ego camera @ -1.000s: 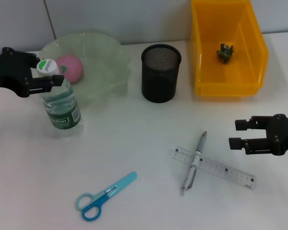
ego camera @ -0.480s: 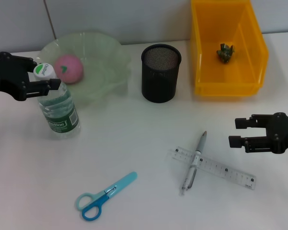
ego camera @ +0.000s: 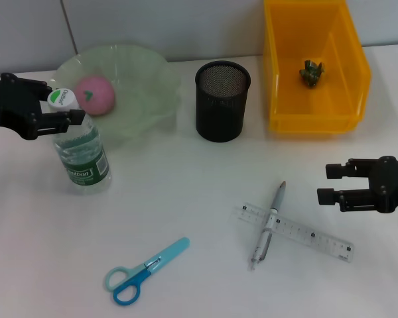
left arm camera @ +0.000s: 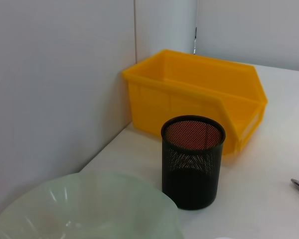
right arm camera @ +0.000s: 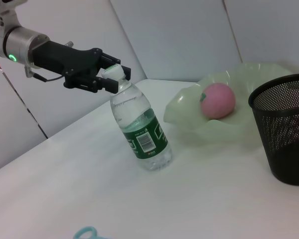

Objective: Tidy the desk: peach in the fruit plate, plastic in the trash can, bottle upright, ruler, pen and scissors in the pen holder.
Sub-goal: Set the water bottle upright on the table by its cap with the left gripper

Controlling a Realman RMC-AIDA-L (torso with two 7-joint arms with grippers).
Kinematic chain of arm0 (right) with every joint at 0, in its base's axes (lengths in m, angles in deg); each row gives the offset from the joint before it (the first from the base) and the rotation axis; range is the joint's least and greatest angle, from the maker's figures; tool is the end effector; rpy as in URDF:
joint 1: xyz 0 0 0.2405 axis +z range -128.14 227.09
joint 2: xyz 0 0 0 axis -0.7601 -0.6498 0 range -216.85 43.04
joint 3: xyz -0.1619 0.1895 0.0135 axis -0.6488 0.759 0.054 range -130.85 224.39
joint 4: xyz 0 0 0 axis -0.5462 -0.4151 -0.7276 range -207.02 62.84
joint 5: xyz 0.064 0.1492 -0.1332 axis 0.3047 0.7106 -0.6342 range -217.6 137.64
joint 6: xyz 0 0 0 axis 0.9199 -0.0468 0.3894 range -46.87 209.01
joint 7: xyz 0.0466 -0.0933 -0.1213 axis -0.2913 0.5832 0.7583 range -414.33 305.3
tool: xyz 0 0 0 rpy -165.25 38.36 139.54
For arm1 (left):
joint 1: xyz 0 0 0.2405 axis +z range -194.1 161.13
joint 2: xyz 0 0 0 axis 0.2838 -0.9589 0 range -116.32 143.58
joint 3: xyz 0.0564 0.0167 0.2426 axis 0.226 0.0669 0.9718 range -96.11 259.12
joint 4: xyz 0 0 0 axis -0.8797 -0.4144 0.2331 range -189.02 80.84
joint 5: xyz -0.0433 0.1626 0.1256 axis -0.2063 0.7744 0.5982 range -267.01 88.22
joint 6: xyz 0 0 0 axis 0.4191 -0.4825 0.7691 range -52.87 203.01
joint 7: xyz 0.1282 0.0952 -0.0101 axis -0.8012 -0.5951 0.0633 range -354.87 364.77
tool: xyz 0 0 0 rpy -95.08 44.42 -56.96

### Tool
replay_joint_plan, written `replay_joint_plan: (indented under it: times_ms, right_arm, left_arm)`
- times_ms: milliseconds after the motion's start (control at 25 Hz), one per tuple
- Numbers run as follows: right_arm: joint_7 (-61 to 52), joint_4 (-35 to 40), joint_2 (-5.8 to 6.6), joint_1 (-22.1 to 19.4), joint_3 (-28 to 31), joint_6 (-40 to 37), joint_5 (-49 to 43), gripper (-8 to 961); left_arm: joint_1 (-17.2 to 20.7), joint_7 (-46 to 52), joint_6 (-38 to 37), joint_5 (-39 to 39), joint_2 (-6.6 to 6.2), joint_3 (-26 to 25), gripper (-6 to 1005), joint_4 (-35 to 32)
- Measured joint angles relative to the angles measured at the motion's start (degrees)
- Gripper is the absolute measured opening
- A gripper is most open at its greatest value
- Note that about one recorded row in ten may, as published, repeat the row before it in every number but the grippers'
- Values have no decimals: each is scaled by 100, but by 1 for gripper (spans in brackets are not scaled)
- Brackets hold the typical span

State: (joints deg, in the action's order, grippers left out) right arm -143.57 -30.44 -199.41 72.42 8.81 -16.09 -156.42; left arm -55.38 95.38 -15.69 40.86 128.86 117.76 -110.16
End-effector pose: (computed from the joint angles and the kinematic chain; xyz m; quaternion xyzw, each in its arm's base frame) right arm 0.3014 0.2985 0.0454 -0.9205 0.3063 0.2095 0.1221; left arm -0.2201 0.3913 0.0665 -0.9654 -0.1426 -0.0939 0.1971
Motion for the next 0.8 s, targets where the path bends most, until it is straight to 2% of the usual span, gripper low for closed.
replay_joint_plan:
  times_ms: [800]
  right_arm:
    - [-85,0,56,-8,0,-13,-18,760]
  left_arm:
    - [-30,129,16,2,-18,49,448,-7]
